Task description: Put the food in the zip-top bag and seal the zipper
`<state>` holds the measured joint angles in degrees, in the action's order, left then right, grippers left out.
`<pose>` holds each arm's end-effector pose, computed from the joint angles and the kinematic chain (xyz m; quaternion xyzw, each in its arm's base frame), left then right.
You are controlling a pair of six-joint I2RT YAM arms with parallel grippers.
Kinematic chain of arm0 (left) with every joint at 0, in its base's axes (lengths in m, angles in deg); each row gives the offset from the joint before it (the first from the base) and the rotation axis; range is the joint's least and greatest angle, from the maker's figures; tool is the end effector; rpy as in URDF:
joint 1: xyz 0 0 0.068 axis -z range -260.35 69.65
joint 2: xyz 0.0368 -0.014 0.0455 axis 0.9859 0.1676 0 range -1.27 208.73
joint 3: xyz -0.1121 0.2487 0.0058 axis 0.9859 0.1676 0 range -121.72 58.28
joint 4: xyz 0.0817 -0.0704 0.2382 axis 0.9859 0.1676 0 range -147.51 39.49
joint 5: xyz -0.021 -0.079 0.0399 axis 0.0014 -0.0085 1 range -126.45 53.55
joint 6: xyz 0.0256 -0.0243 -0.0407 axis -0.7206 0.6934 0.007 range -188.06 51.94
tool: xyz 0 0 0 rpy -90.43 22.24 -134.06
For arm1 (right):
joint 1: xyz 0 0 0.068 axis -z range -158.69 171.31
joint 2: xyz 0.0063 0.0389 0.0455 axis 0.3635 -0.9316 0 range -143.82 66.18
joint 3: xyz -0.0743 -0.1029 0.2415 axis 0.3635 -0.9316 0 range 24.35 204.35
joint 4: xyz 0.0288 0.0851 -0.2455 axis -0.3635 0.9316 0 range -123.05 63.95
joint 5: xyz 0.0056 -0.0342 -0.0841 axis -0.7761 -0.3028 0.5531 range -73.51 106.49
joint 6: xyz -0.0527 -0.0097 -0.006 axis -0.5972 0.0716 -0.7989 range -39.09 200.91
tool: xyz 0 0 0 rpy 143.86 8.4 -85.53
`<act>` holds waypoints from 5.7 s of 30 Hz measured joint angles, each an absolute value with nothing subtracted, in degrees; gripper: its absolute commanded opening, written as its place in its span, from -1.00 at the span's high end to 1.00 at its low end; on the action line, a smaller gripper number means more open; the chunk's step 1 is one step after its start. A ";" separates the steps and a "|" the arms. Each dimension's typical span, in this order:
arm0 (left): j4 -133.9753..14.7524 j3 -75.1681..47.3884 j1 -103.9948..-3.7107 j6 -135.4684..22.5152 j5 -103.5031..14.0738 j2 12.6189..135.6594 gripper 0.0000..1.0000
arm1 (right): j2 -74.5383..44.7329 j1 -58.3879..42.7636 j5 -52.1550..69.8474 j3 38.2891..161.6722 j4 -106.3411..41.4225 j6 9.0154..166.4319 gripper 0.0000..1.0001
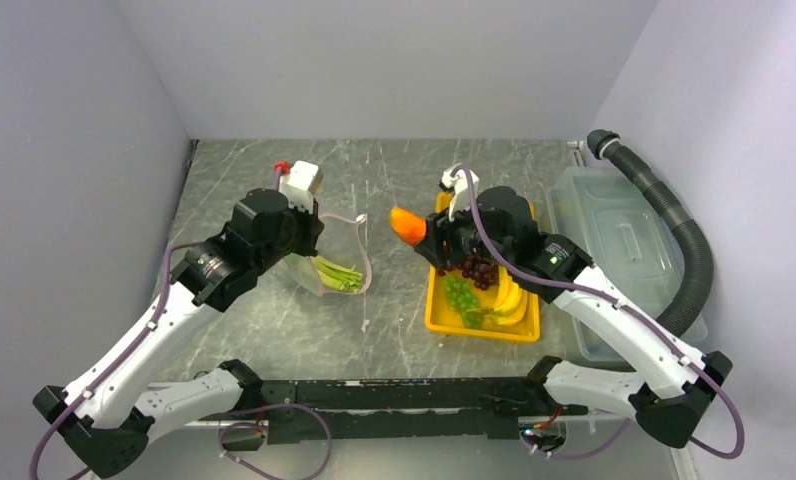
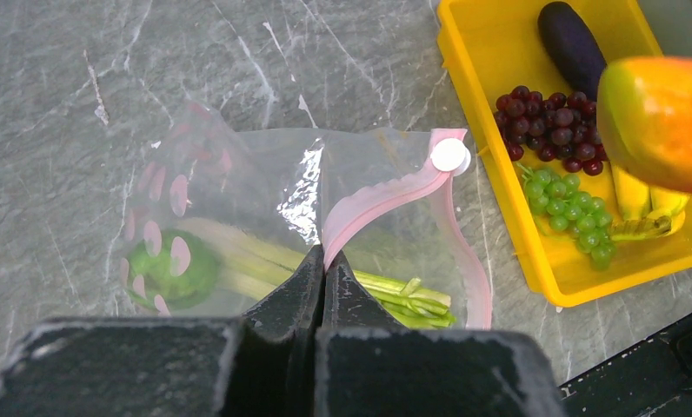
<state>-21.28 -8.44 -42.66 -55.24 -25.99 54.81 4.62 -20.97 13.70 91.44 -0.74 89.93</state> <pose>0.1627 -0.1176 0.3898 0.1341 0.8333 -0.1567 0.5129 0.1691 0.1561 0.3796 -0.2559 0.8121 0.2455 0.4634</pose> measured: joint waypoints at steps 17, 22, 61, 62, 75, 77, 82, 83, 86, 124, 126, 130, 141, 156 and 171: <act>-21.28 -8.44 -42.66 -55.19 -25.84 54.81 1.00 | -3.08 -35.76 12.21 95.24 -0.50 94.71 0.62; -21.28 -8.44 -42.66 -55.19 -25.84 54.81 1.00 | -9.30 -38.37 15.60 100.62 -0.28 96.20 0.61; -21.26 -8.44 -42.77 -55.13 -25.58 54.70 1.00 | -26.16 -38.76 29.98 110.32 -6.60 104.09 -0.61; -21.26 -8.44 -42.77 -55.13 -25.60 54.70 1.00 | -25.04 -38.76 30.14 109.67 -6.57 104.09 -0.60; -21.24 -8.44 -42.77 -55.11 -25.60 54.70 1.00 | -7.91 -35.98 39.43 101.82 -4.85 103.65 -0.43; -21.26 -8.44 -42.77 -55.11 -25.60 54.70 1.00 | -5.76 -34.21 40.85 100.59 -3.97 103.41 -0.42; -21.24 -8.44 -42.77 -55.11 -25.58 54.70 1.00 | -2.75 -25.86 42.75 97.77 -1.90 102.56 -0.42; -21.24 -8.44 -42.77 -55.11 -25.58 54.70 1.00 | -2.53 -23.87 42.99 97.05 -1.72 102.27 -0.43; -21.24 -8.44 -42.77 -55.11 -25.58 54.70 1.00 | -2.42 -18.30 43.03 94.76 -1.13 101.40 -0.44; -21.24 -8.44 -42.77 -55.11 -25.58 54.70 1.00 | -34.51 11.34 31.56 88.25 -7.69 99.08 -0.63; -21.24 -8.44 -42.77 -55.11 -25.58 54.70 1.00 | -35.23 11.45 31.40 88.25 -7.93 99.06 -0.56; -21.24 -8.44 -42.77 -55.11 -25.58 54.70 1.00 | -36.19 11.49 31.40 88.25 -8.32 99.02 -0.39; -21.24 -8.44 -42.77 -55.11 -25.56 54.70 1.00 | -35.77 11.49 31.62 88.25 -8.72 98.34 0.49; -21.24 -8.44 -42.77 -55.11 -25.58 54.70 1.00 | -20.67 10.86 36.15 87.85 -9.70 98.32 0.58; -21.24 -8.44 -42.77 -55.11 -25.58 54.70 1.00 | -8.06 1.09 32.39 87.52 -9.29 96.81 0.53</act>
<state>-21.24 -8.44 -42.77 -55.11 -25.58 54.70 -8.06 1.09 32.39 87.52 -9.29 96.81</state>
